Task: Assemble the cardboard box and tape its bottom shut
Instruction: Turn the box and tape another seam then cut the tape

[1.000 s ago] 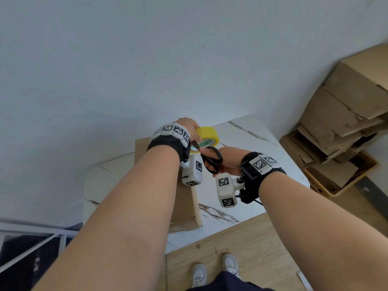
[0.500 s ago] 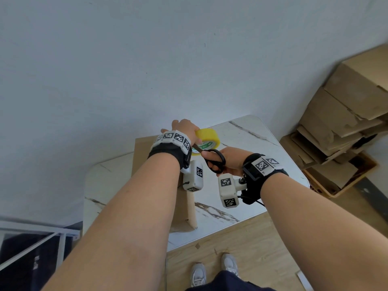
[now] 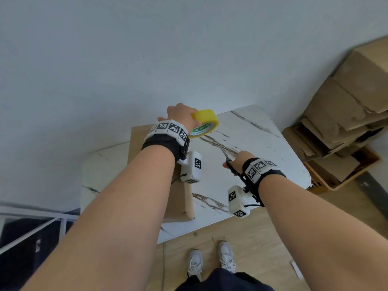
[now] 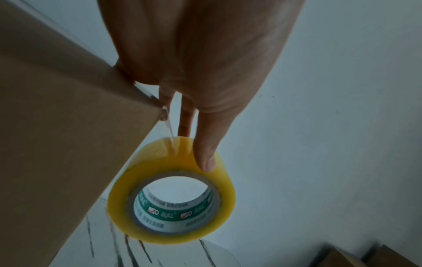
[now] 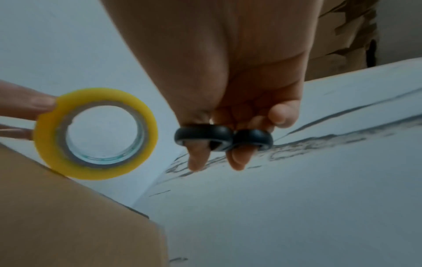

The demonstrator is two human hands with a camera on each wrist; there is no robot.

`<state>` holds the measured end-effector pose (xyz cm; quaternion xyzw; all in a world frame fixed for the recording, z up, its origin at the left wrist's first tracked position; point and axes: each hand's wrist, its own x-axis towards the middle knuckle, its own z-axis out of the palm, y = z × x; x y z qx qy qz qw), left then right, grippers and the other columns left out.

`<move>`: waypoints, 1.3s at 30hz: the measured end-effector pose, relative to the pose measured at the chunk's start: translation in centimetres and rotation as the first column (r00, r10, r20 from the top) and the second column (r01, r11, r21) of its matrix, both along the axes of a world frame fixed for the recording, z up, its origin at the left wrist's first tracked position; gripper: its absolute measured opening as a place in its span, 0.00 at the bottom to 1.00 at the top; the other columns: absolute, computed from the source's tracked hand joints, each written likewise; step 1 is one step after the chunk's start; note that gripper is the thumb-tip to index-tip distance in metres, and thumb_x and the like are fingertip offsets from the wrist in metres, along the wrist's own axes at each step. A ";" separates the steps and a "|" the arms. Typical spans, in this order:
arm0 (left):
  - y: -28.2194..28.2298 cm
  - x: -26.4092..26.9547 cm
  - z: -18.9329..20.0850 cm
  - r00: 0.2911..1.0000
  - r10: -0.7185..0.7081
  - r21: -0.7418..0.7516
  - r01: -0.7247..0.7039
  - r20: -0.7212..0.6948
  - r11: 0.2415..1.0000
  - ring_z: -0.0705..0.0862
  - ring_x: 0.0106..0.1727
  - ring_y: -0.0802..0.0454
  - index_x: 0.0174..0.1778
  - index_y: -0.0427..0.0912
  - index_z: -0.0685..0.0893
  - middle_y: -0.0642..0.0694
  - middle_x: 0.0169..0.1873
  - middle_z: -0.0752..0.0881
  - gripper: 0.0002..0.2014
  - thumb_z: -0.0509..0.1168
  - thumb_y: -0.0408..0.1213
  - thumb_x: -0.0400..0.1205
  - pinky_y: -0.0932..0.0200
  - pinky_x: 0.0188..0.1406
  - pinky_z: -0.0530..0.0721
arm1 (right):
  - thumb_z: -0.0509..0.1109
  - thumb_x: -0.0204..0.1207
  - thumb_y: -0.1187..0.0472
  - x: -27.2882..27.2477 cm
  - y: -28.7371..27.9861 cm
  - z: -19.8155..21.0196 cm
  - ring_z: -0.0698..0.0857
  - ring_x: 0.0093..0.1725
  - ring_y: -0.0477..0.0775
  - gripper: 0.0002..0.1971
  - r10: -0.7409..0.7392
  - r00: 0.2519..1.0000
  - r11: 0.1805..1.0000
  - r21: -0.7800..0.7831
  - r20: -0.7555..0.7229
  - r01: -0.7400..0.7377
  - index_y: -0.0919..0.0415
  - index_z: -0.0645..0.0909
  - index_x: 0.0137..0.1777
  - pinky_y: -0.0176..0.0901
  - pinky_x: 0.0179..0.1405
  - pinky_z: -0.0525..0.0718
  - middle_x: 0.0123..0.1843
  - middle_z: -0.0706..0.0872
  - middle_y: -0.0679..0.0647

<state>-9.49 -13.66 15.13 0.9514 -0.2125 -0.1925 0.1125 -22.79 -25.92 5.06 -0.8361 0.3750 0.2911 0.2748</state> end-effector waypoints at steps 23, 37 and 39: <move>0.3 -0.4 0.7 0.999 -0.044 -0.004 0.044 0.001 0.999 0.60 0.79 0.43 0.72 0.61 0.76 0.51 0.75 0.70 0.23 0.67 0.52 0.80 0.25 0.75 0.55 | 0.61 0.83 0.65 -1.1 -0.6 -1.6 0.76 0.32 0.53 0.10 0.088 0.994 0.990 -0.101 -0.059 -0.094 0.60 0.72 0.39 0.42 0.39 0.77 0.33 0.76 0.55; 0.1 -2.2 3.2 0.961 -0.268 0.036 0.266 0.072 0.963 0.53 0.82 0.47 0.67 0.68 0.78 0.57 0.78 0.66 0.20 0.68 0.53 0.78 0.26 0.77 0.39 | 0.78 0.69 0.63 0.7 -1.4 6.5 0.84 0.57 0.58 0.23 -0.127 0.694 0.992 0.090 0.709 0.090 0.55 0.80 0.64 0.48 0.56 0.81 0.58 0.85 0.53; 0.3 -2.3 3.4 0.967 -0.248 0.006 0.248 0.061 0.969 0.56 0.82 0.45 0.69 0.68 0.76 0.56 0.79 0.66 0.22 0.68 0.53 0.78 0.26 0.77 0.43 | 0.77 0.69 0.64 0.4 -1.4 7.0 0.84 0.54 0.58 0.20 -0.108 0.681 0.994 0.056 0.724 0.098 0.56 0.79 0.61 0.50 0.53 0.83 0.57 0.84 0.53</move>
